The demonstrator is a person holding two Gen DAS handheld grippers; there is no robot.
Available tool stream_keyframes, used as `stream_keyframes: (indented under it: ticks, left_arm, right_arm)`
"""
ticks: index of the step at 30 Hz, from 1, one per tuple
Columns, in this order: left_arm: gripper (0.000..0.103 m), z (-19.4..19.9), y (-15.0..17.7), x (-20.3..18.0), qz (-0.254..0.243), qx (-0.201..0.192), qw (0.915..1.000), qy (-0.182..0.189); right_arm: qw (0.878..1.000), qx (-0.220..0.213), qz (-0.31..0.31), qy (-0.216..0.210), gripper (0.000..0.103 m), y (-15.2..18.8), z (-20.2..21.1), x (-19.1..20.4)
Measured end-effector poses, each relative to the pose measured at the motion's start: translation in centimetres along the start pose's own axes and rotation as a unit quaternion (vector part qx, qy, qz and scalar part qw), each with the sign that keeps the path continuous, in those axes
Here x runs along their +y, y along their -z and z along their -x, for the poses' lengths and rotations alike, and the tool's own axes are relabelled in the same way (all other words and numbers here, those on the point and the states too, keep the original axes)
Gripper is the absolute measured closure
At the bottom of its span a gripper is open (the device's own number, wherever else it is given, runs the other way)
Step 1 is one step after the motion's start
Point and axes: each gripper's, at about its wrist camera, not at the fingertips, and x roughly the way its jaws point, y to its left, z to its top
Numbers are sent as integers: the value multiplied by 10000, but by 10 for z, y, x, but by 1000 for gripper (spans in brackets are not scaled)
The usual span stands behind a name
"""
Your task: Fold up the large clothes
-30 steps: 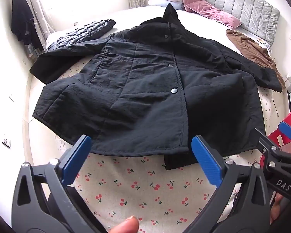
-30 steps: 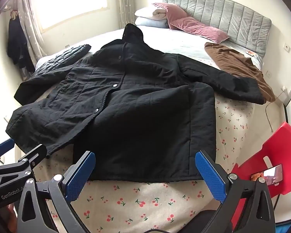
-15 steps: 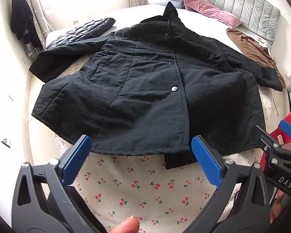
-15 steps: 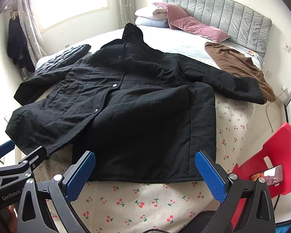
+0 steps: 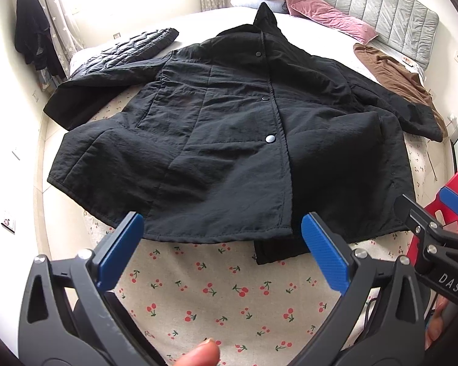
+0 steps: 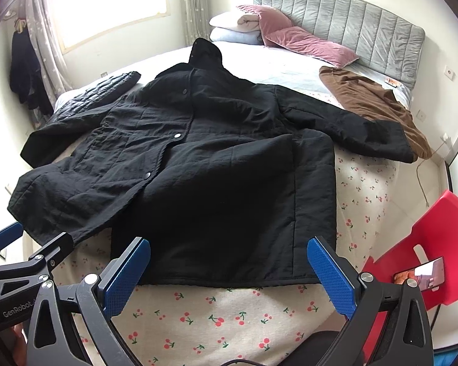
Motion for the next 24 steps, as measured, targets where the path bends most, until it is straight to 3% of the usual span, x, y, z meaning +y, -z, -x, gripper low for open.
stream_keyframes:
  ticks: [24]
  left_arm:
    - [0,-4,-4,4,-15,39,9999,-100]
  right_arm:
    - [9998,35,189,20,0,-4,-5,8]
